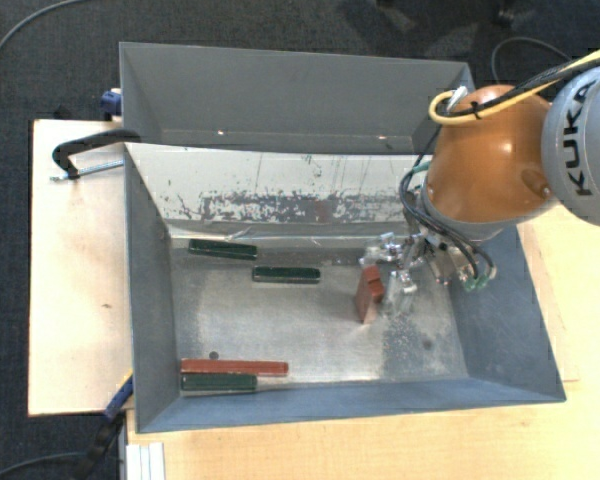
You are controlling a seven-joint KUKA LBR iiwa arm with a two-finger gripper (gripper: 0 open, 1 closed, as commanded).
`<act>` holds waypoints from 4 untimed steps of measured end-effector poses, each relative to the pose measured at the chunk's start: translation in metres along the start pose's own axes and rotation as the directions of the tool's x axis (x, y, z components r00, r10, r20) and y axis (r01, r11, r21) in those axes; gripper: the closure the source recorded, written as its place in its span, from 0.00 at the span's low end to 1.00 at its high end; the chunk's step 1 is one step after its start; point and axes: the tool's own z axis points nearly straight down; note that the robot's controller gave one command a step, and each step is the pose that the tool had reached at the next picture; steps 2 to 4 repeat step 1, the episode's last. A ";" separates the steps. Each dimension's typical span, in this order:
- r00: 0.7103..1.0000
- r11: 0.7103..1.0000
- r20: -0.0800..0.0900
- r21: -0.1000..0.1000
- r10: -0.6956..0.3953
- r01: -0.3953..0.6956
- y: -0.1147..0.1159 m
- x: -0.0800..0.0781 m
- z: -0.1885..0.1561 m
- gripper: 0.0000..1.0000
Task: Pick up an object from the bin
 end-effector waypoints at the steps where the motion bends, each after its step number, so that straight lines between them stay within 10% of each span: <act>1: 1.000 1.000 0.001 -0.001 -0.002 0.002 0.014 -0.011 -0.078 1.00; 4: 1.000 1.000 0.001 -0.001 -0.002 0.002 0.014 -0.011 -0.078 1.00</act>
Offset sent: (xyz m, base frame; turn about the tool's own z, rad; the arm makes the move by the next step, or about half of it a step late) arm 0.0033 0.0150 0.0728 -0.0018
